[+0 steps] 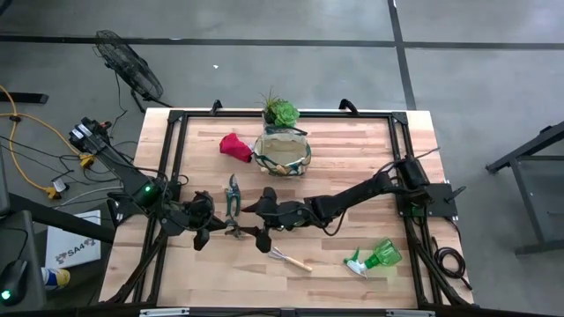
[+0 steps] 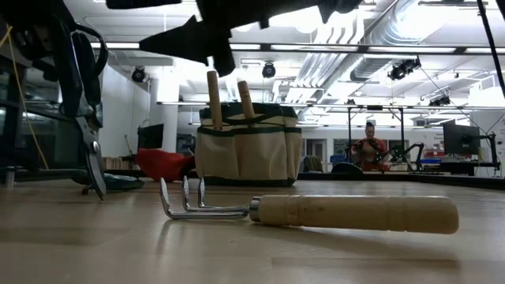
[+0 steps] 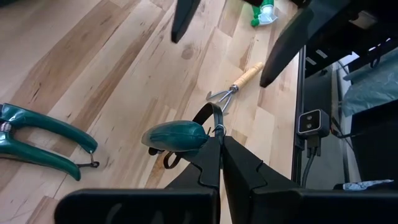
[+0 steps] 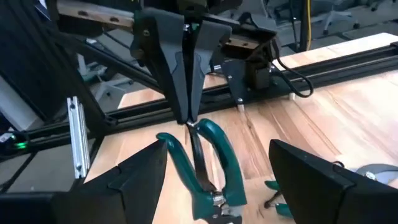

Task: Pick & Place Garden tools in Gardening bag
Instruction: Put the bottom green shear scissor into the gardening bag

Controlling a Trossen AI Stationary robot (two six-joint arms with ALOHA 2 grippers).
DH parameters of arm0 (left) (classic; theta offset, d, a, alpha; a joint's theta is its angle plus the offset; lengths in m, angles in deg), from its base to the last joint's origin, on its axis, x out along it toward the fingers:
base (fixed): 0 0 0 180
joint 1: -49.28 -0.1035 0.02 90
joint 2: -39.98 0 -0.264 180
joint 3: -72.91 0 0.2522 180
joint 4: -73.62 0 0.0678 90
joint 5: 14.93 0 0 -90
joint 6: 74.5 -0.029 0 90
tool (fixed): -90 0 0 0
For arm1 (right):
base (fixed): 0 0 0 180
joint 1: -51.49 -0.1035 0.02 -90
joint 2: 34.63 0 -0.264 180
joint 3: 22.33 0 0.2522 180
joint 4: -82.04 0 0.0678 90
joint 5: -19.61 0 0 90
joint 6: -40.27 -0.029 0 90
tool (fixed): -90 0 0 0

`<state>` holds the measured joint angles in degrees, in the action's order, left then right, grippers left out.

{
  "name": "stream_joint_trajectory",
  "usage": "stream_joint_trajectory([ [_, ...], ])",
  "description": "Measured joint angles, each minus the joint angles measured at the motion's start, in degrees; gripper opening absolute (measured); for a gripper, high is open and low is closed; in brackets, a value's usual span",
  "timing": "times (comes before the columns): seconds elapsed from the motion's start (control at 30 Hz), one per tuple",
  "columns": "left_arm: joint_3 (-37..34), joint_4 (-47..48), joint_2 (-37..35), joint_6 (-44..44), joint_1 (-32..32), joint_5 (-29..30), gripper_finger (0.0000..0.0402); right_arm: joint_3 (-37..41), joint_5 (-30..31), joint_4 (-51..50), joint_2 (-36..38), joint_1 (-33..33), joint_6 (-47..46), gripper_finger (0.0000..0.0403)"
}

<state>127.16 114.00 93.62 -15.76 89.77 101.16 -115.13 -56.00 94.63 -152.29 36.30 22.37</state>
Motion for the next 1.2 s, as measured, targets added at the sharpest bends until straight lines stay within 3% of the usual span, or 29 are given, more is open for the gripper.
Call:
stream_joint_trajectory([
  [0.33, 0.0, 0.0, 0.0, 0.0, 0.0, 0.0, 0.0000, -0.6, -6.0, 3.0, -2.7, 1.0, 3.3, 0.0274],
  [0.57, 0.0, -0.2, 0.0, 0.0, 0.0, 0.0, 0.0000, -1.4, -5.4, 4.2, -4.9, 0.8, 5.9, 0.0271],
  [1.2, 0.0, -0.3, 0.0, 0.0, 0.0, 0.2, 0.0000, -1.4, -6.8, 5.8, -5.7, 1.9, 9.2, 0.0156],
])
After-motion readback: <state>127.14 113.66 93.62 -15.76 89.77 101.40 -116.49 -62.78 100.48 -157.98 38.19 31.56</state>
